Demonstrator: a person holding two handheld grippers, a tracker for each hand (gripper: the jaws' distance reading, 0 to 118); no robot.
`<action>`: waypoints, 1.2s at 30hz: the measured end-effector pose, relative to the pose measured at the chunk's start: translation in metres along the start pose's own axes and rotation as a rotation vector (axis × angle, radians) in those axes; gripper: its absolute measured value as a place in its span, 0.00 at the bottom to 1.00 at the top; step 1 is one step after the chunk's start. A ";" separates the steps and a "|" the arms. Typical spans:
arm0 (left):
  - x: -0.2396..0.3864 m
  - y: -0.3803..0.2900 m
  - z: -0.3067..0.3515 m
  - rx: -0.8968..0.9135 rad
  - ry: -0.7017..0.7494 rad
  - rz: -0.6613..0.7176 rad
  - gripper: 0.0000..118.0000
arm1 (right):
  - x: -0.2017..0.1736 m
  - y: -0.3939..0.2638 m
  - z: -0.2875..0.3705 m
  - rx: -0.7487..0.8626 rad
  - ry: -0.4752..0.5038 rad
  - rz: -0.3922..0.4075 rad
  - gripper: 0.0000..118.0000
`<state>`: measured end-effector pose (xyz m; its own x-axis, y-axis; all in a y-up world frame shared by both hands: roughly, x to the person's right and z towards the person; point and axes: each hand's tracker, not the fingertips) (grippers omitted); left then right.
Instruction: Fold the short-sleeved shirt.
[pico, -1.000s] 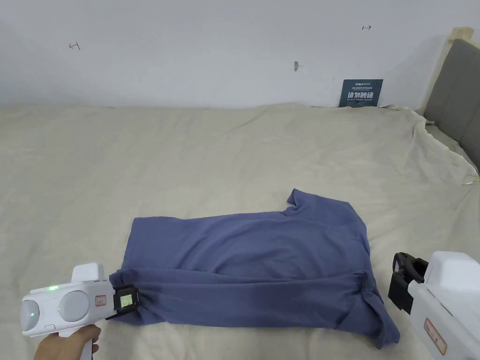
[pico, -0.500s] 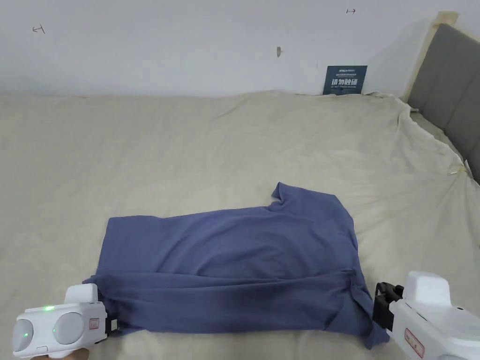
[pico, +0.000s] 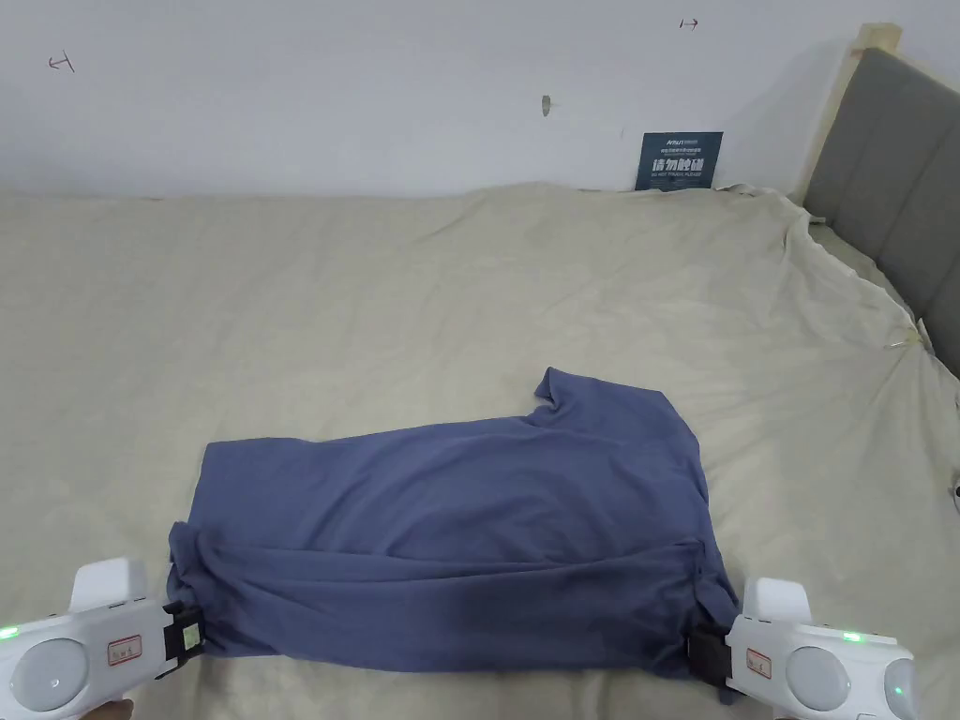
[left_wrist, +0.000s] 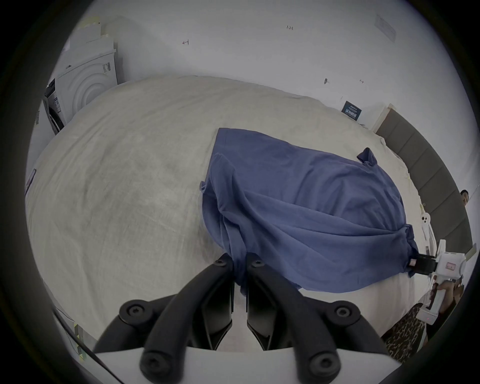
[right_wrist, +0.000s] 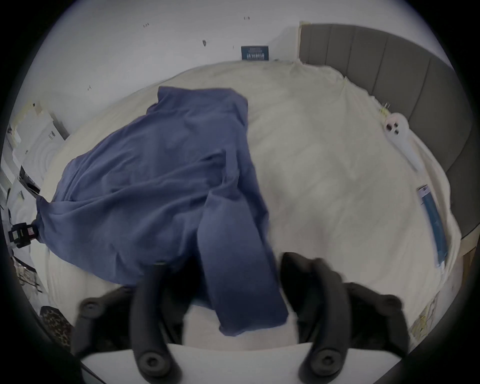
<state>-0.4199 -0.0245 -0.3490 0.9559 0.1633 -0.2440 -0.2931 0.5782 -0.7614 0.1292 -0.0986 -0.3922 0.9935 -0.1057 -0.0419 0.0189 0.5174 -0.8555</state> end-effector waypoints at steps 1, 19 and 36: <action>-0.001 -0.001 -0.001 -0.003 0.000 0.002 0.05 | 0.001 -0.001 0.002 0.017 -0.010 0.013 0.38; -0.055 -0.075 0.049 -0.031 -0.021 0.136 0.05 | 0.023 -0.073 0.102 0.079 0.102 -0.020 0.06; -0.046 -0.106 0.037 -0.098 0.068 0.163 0.57 | 0.016 -0.092 0.100 0.018 -0.012 -0.076 0.49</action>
<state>-0.4318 -0.0635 -0.2345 0.8934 0.1925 -0.4061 -0.4473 0.4675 -0.7625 0.1549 -0.0624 -0.2627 0.9904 -0.1352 0.0290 0.0962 0.5231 -0.8468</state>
